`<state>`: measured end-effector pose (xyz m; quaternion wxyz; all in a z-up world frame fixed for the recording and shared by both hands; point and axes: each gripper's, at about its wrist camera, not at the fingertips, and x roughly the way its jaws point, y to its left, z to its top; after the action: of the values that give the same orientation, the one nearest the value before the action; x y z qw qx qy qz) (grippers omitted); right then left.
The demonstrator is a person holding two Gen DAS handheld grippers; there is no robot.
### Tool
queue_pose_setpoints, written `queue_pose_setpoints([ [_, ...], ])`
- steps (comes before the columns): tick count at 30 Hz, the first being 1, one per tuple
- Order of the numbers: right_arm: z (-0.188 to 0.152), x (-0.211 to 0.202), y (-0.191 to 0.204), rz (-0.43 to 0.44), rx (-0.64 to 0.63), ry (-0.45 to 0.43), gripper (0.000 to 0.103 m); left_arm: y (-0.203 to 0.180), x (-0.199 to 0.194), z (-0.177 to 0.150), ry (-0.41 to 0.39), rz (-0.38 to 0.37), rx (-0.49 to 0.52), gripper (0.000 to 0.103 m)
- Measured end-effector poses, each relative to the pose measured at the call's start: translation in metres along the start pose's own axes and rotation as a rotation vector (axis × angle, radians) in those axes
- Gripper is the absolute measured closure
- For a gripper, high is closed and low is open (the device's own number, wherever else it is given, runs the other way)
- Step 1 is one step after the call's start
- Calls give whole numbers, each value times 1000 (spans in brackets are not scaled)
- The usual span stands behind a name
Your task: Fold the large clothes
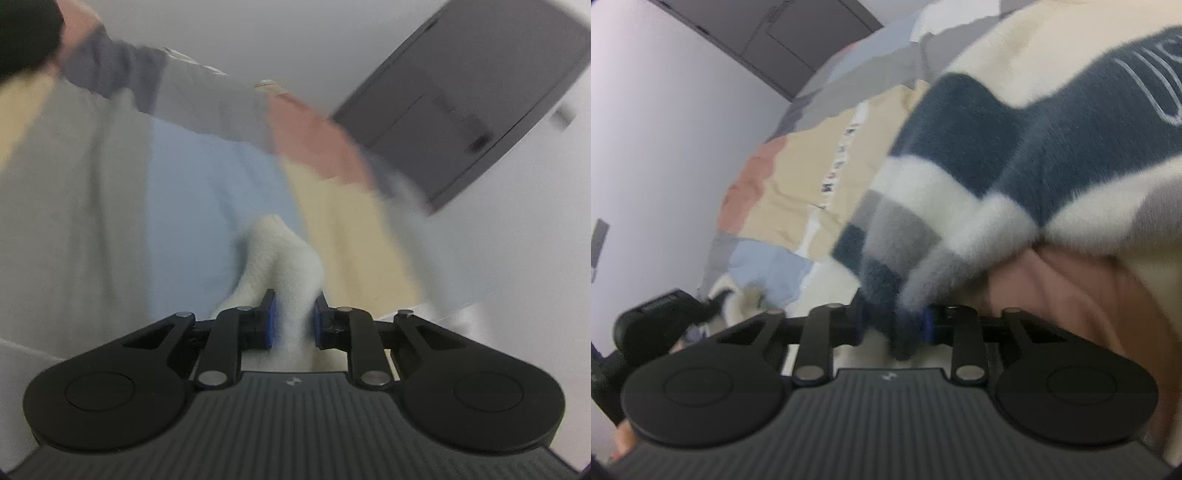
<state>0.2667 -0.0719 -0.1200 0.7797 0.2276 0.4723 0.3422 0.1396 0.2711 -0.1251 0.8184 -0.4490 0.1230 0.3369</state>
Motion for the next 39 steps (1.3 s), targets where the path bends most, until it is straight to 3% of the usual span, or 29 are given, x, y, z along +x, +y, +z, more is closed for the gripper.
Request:
queue_pose_setpoints([
  [4,-3,-16,-2,108,-23,-76,76,4,-23,23,-78,-338,-70,82],
  [6,-4,-21,-3,140,-31,-99,76,7,-33,31,-118,-411,-81,82],
  [8,-4,-20,0,131,-50,-102,76,12,-30,33,-90,-349,-87,82],
  [12,-14,-13,14,6,-178,-77,76,38,-10,23,-19,-140,-128,82],
  [15,-20,-10,17,-58,-232,-62,76,47,-1,20,34,-38,-120,81],
  [18,-20,-13,18,-72,-252,-42,76,49,-9,23,4,25,-95,79],
  [21,-19,-28,20,-69,-287,-29,73,48,-27,28,-66,144,-23,73],
  [23,-19,-43,20,-77,-300,-24,74,58,-41,36,-117,220,4,61],
  [25,-18,-59,20,-66,-320,-19,74,65,-50,40,-126,217,1,55],
  [30,-22,-116,12,-72,-388,-38,71,59,-59,35,-52,124,-1,48],
  [33,-23,-161,-1,-85,-387,-82,71,34,-75,20,-13,24,39,47],
  [36,-24,-207,-20,-115,-362,-138,71,2,-97,-1,-9,-46,140,46],
  [39,-22,-250,-45,-169,-317,-205,67,-26,-114,-29,52,-184,210,46],
])
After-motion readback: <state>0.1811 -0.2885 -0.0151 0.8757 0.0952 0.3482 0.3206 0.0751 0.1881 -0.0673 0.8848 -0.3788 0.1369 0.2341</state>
